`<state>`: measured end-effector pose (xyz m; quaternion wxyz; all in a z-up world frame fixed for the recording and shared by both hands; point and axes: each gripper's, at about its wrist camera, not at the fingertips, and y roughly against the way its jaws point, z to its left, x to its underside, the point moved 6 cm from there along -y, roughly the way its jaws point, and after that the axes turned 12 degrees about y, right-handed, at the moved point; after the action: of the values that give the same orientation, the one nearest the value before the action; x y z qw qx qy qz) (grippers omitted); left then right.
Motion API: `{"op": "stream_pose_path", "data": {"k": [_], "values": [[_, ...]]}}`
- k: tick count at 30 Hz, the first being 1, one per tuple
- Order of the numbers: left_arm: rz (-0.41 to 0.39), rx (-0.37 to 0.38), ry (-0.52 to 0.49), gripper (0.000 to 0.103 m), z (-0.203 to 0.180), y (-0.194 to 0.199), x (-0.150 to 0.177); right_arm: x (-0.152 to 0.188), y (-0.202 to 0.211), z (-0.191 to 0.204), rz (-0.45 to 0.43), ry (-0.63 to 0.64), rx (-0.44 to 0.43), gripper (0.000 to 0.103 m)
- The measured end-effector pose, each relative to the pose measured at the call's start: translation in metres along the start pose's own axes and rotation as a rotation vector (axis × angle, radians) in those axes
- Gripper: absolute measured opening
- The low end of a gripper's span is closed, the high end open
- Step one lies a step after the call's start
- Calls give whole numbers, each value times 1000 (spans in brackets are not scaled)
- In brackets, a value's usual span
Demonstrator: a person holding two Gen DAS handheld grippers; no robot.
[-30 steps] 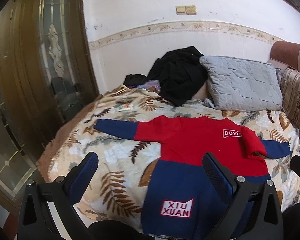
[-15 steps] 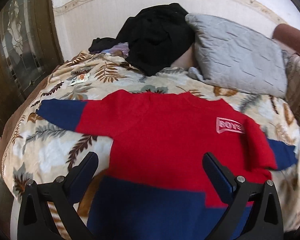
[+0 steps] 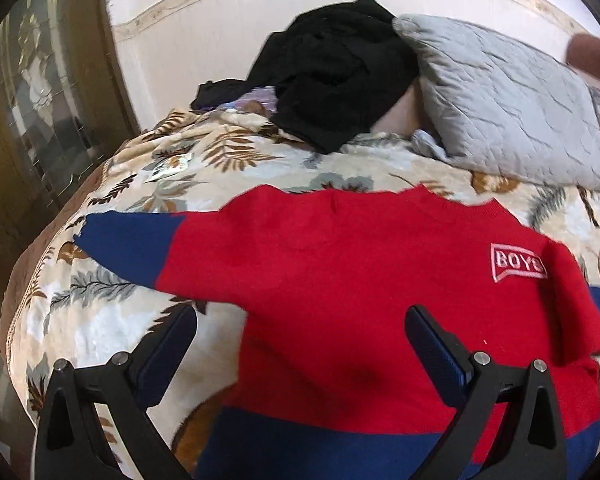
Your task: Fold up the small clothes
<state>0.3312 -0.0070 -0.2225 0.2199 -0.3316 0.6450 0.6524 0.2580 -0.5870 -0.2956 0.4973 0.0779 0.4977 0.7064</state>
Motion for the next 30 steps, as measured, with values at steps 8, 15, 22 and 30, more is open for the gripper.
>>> {"op": "stream_pose_path", "data": {"k": [8, 15, 22, 30], "values": [[-34, -64, 133, 103, 58, 2, -25, 11, 51, 99, -92, 181, -199, 7], [-45, -133, 245, 103, 121, 0, -38, 61, 66, 267, -43, 334, -499, 7], [-28, -222, 368, 103, 191, -12, -45, 152, 25, 382, 95, 448, -628, 7], [-8, -276, 517, 103, 258, -18, -46, 241, -4, 436, 254, 553, -678, 81]]}}
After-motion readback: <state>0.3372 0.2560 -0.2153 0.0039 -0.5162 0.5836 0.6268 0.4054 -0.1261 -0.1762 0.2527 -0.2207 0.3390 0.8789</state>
